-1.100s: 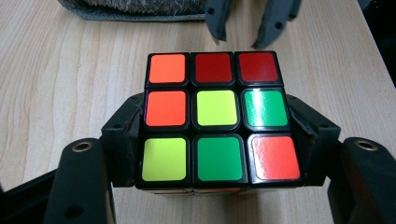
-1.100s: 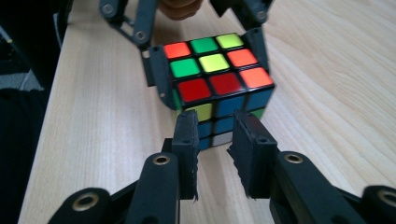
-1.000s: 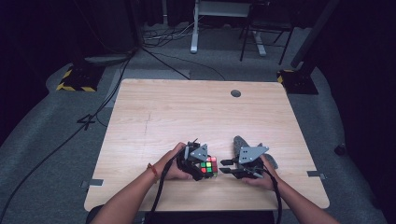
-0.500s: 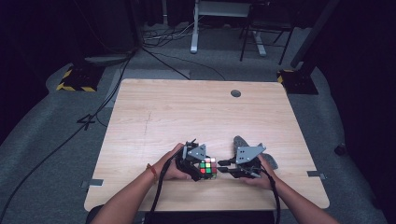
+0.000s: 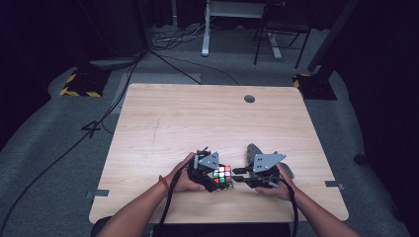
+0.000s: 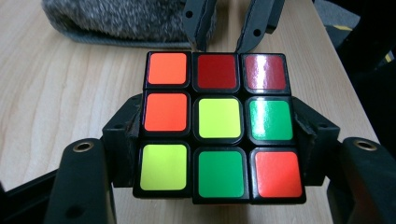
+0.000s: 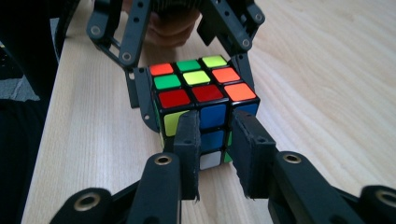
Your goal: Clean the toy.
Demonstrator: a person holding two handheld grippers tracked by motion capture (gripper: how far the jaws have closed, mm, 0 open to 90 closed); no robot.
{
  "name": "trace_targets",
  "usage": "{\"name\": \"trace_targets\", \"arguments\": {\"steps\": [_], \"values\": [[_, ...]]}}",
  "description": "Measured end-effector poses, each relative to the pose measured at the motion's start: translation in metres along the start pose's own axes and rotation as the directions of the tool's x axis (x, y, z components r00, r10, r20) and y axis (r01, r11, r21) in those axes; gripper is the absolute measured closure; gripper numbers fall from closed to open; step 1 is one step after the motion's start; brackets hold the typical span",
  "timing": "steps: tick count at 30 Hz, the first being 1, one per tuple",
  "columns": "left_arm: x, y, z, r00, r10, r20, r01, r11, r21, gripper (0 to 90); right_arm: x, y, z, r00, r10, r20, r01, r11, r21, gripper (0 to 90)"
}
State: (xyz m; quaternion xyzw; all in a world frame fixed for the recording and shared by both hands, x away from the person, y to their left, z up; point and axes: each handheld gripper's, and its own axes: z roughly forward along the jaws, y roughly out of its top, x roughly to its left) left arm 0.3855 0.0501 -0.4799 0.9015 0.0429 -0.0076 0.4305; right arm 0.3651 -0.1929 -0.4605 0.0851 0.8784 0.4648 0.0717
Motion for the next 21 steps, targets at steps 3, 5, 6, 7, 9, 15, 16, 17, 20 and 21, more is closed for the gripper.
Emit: {"name": "trace_targets", "arguments": {"steps": [3,5,6,7,9,15,16,17,20,21], "values": [[-0.001,-0.003,0.004,1.0000,-0.003,0.009,0.003,1.0000,0.007,33.6,0.002,0.005,0.001,0.9999,-0.017,0.000,0.017,1.000,-0.004,72.8],[0.001,-0.003,0.002,1.0000,-0.002,0.008,0.002,0.9999,0.017,33.8,0.003,0.008,0.002,0.9997,-0.022,0.008,0.021,1.000,0.010,72.1],[0.002,-0.005,0.001,1.0000,-0.004,0.006,0.004,0.9999,0.014,33.8,0.003,0.009,0.003,0.9997,-0.023,0.011,0.023,1.000,0.022,72.3],[0.003,-0.007,0.000,0.9999,-0.011,0.008,0.011,0.9999,0.010,33.8,0.002,0.009,0.005,0.9998,-0.018,0.011,0.018,1.000,0.019,72.5],[0.003,-0.009,-0.003,0.9999,-0.009,0.006,0.009,0.9999,0.014,33.8,0.001,0.010,0.008,0.9999,-0.014,0.005,0.013,1.000,0.022,71.5],[0.000,-0.011,-0.005,1.0000,0.007,-0.004,-0.007,0.9997,0.024,33.8,-0.008,-0.003,0.014,0.9994,0.031,-0.014,-0.030,0.998,0.061,73.3],[-0.001,-0.011,-0.003,0.9999,0.016,-0.005,-0.016,0.9994,0.030,33.7,-0.010,-0.004,0.015,0.9994,0.035,0.001,-0.035,0.997,0.072,73.3],[-0.002,-0.011,-0.002,0.9995,0.029,-0.007,-0.029,0.9988,0.039,33.5,-0.010,-0.004,0.016,0.9994,0.033,0.004,-0.033,0.997,0.074,73.3],[-0.002,-0.011,-0.001,0.9995,0.028,-0.013,-0.027,0.9984,0.051,32.8,-0.008,-0.002,0.019,0.9998,0.012,0.013,-0.013,0.997,0.075,79.6],[-0.002,-0.012,0.000,0.9993,0.032,-0.017,-0.031,0.9975,0.063,32.5,-0.009,-0.002,0.019,0.9998,0.020,0.002,-0.020,0.998,0.061,81.2]]}}
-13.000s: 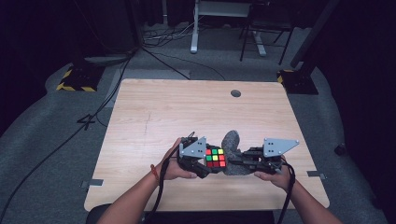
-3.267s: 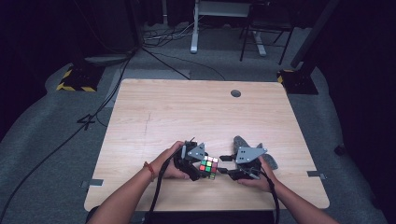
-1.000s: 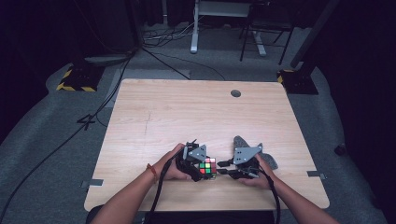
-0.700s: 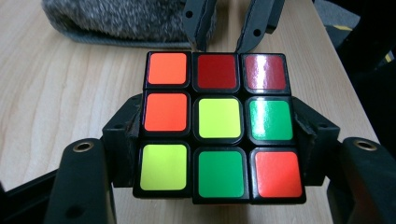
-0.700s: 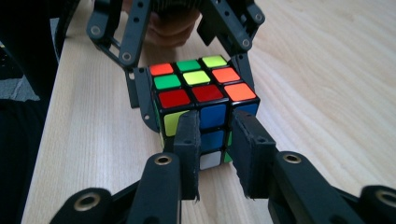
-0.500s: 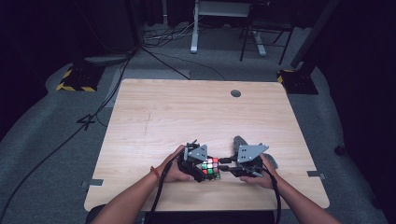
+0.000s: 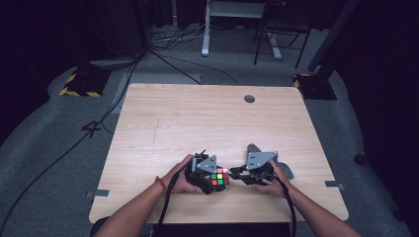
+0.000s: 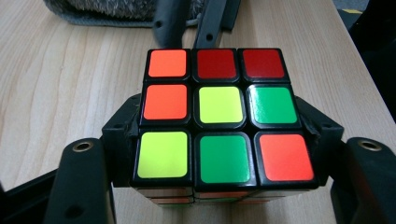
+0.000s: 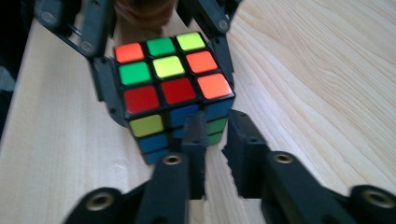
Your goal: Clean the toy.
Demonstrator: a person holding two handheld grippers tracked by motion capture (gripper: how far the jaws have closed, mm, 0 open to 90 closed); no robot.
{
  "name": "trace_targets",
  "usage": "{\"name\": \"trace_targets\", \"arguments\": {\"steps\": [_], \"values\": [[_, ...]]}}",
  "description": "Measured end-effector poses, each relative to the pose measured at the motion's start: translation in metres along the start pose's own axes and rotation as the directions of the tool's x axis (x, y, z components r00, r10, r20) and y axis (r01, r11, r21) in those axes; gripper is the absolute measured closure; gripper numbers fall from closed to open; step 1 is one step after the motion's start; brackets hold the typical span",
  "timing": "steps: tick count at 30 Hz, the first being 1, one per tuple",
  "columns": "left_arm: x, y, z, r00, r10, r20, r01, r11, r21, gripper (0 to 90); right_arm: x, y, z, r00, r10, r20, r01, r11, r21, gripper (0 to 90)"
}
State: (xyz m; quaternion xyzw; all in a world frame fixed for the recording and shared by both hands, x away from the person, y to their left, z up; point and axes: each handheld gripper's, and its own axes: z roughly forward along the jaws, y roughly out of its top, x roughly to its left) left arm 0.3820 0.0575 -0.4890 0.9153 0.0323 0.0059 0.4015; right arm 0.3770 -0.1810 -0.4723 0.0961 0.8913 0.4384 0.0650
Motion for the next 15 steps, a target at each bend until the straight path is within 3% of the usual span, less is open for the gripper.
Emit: {"name": "trace_targets", "arguments": {"steps": [7,10,15], "values": [[-0.001,0.001,0.009,1.0000,0.009,0.000,-0.009,0.9969,0.078,26.7,0.004,0.005,0.003,0.9999,-0.012,-0.011,0.011,1.000,-0.027,81.7],[0.001,0.001,0.006,0.9999,-0.004,0.011,0.004,0.9985,0.054,32.1,0.005,0.009,0.002,0.9998,-0.013,-0.017,0.012,0.999,-0.049,80.3],[-0.001,0.003,0.004,0.9996,0.029,-0.006,-0.028,0.9956,0.089,33.3,0.007,0.009,0.001,0.9995,-0.023,-0.021,0.022,0.999,-0.036,77.3]]}}
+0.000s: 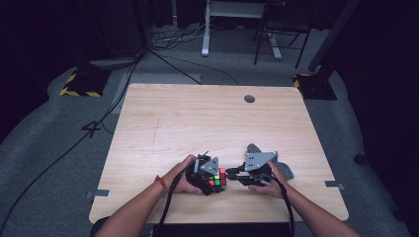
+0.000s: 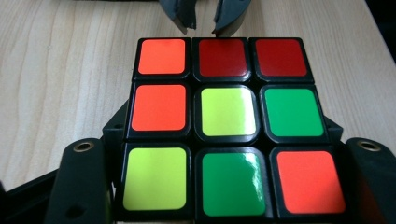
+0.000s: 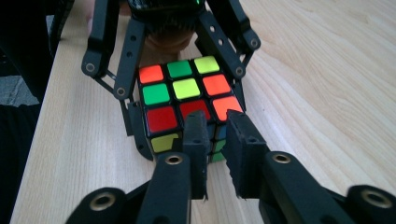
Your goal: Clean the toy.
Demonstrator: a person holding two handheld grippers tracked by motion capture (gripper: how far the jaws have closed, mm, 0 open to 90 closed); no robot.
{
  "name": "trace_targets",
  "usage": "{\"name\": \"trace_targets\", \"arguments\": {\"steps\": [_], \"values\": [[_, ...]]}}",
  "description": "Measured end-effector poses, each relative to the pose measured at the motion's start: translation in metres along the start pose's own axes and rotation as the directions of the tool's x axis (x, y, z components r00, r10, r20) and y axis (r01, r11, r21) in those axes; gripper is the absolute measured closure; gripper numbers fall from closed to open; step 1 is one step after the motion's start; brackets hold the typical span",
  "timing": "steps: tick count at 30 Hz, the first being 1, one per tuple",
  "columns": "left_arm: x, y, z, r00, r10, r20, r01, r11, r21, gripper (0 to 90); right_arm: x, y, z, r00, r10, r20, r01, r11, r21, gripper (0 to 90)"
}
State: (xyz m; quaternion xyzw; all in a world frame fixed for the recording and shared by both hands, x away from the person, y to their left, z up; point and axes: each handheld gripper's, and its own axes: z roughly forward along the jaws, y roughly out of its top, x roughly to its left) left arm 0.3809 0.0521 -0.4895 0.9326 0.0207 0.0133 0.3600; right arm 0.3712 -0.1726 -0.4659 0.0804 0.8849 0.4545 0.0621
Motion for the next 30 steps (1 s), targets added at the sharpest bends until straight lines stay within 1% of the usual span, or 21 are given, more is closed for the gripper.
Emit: {"name": "trace_targets", "arguments": {"steps": [2,4,5,7,8,10,12,13,14,16,17,19,20,21,22,24,27,28,30], "values": [[0.000,0.000,-0.001,1.0000,-0.001,0.001,0.001,0.9999,0.013,33.3,-0.001,-0.004,0.000,0.9999,0.011,0.004,-0.011,1.000,0.028,74.8],[0.001,0.001,-0.002,0.9999,-0.007,-0.013,0.007,0.9997,0.022,33.1,-0.002,-0.010,0.000,0.9999,0.010,0.006,-0.010,0.999,0.052,74.4],[0.001,0.001,-0.003,0.9998,-0.013,-0.017,0.013,0.9996,0.025,32.5,-0.003,-0.013,0.000,0.9998,0.017,0.008,-0.018,0.998,0.062,74.2],[0.002,0.003,-0.007,0.9993,-0.017,-0.033,0.017,0.9997,0.019,26.7,-0.004,-0.016,-0.001,0.9996,0.028,0.002,-0.028,0.997,0.075,73.5],[0.003,0.004,-0.010,0.9990,-0.018,-0.040,0.019,0.9997,0.017,24.3,-0.003,-0.016,-0.001,0.9995,0.032,0.000,-0.032,0.997,0.075,73.5],[0.002,0.008,-0.017,0.9992,-0.006,-0.041,0.006,0.9998,0.020,25.6,-0.003,-0.016,0.000,0.9995,0.032,-0.004,-0.031,0.997,0.070,73.1],[-0.002,0.009,-0.023,0.9991,-0.001,-0.043,0.002,0.9995,0.032,23.1,-0.003,-0.016,0.001,0.9995,0.031,0.000,-0.031,0.997,0.066,73.2],[-0.003,0.007,-0.026,0.9986,0.003,-0.052,-0.001,0.9992,0.040,24.4,-0.003,-0.015,0.001,0.9996,0.028,-0.001,-0.028,0.998,0.064,73.2],[-0.003,0.006,-0.027,0.9987,0.009,-0.050,-0.006,0.9989,0.047,27.7,-0.002,-0.014,0.002,0.9997,0.023,-0.002,-0.023,0.998,0.055,73.2],[-0.003,0.001,-0.027,0.9986,0.005,-0.052,0.000,0.9963,0.086,30.5,-0.001,-0.012,0.004,0.9998,0.019,-0.001,-0.019,0.998,0.055,73.5],[-0.003,0.000,-0.026,0.9989,0.005,-0.046,-0.001,0.9957,0.093,30.9,-0.001,-0.011,0.006,0.9999,0.016,-0.003,-0.016,0.998,0.052,73.9],[-0.002,-0.002,-0.027,0.9993,0.005,-0.037,-0.002,0.9962,0.087,32.0,0.001,-0.010,0.009,0.9999,0.012,-0.005,-0.012,0.998,0.056,74.5],[-0.002,-0.002,-0.026,0.9995,0.004,-0.032,-0.001,0.9963,0.086,32.1,0.001,-0.009,0.011,0.9999,0.006,-0.010,-0.005,0.998,0.057,76.2],[-0.001,-0.003,-0.026,0.9997,-0.005,-0.024,0.007,0.9967,0.080,32.1,0.002,-0.008,0.012,1.0000,0.002,-0.008,-0.001,0.998,0.056,76.5],[-0.001,-0.003,-0.025,0.9998,-0.005,-0.020,0.007,0.9972,0.075,32.3,0.001,-0.008,0.012,1.0000,0.002,-0.004,-0.002,0.998,0.057,76.6],[0.000,-0.005,-0.024,0.9998,-0.012,-0.015,0.013,0.9977,0.066,32.5,0.000,-0.008,0.011,0.9998,0.017,-0.011,-0.017,0.999,0.041,77.9],[-0.001,-0.005,-0.022,0.9999,-0.007,-0.008,0.008,0.9971,0.075,32.0,0.001,-0.006,0.010,0.9998,0.015,-0.011,-0.015,0.999,0.035,78.0],[-0.001,-0.006,-0.021,0.9999,-0.011,-0.004,0.012,0.9975,0.070,31.9,0.001,-0.005,0.010,0.9999,0.010,-0.014,-0.010,0.999,0.034,78.0],[-0.001,-0.007,-0.021,1.0000,-0.005,-0.006,0.006,0.9970,0.077,32.2,0.002,-0.004,0.011,0.9998,0.013,-0.014,-0.012,0.999,0.031,78.0]]}}
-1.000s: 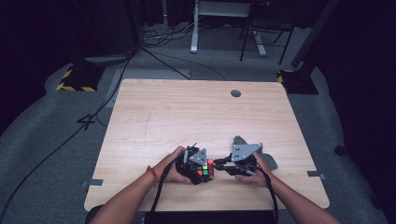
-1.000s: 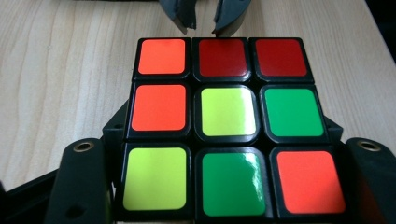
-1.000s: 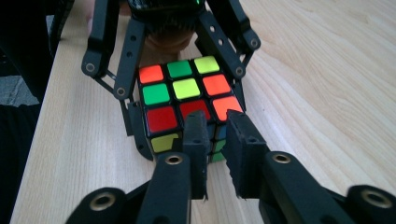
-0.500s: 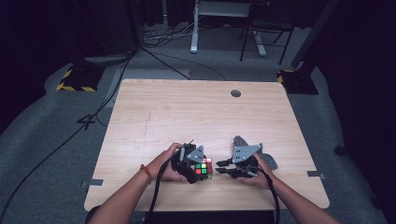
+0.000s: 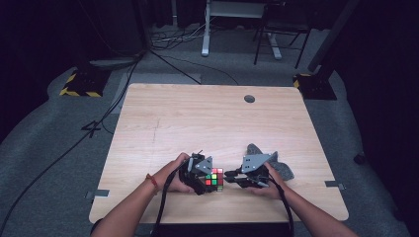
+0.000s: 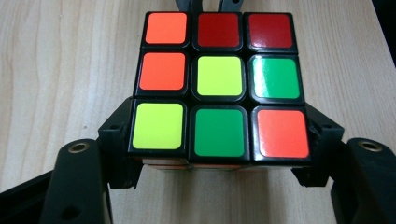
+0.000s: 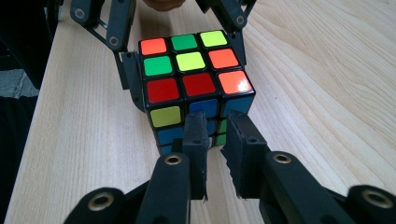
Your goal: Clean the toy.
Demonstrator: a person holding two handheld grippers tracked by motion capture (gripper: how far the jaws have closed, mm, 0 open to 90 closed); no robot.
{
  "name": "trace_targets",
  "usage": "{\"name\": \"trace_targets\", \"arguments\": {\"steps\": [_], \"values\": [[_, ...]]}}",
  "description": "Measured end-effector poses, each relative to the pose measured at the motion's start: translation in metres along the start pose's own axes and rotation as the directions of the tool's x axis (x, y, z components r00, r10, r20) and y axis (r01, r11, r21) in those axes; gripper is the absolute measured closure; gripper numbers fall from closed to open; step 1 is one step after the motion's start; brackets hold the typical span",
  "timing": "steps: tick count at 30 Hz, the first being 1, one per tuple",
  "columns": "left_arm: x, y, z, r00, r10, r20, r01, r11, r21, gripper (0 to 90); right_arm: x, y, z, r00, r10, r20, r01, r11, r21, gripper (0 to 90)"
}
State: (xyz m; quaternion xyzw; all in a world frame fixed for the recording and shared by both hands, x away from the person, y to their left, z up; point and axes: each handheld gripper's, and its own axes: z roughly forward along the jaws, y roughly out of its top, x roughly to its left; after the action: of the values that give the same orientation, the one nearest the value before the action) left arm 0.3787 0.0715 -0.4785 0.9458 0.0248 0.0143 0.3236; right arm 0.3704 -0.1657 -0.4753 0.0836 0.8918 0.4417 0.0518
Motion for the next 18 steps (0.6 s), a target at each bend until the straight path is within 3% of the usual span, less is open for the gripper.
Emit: {"name": "trace_targets", "arguments": {"steps": [9,15,18], "values": [[0.001,-0.001,0.003,0.9994,-0.034,0.005,0.035,0.9939,-0.105,33.6,-0.002,0.007,-0.007,0.9998,0.014,0.011,-0.013,0.998,-0.055,78.0],[0.001,0.004,0.009,0.9993,-0.036,-0.010,0.035,0.9900,-0.137,33.6,-0.004,0.015,-0.016,0.9996,0.007,0.026,-0.005,0.997,-0.072,78.4],[0.003,0.002,0.010,0.9990,-0.044,-0.006,0.043,0.9870,-0.155,33.5,-0.007,0.014,-0.016,0.9994,0.032,0.016,-0.030,0.997,-0.077,78.2]]}}
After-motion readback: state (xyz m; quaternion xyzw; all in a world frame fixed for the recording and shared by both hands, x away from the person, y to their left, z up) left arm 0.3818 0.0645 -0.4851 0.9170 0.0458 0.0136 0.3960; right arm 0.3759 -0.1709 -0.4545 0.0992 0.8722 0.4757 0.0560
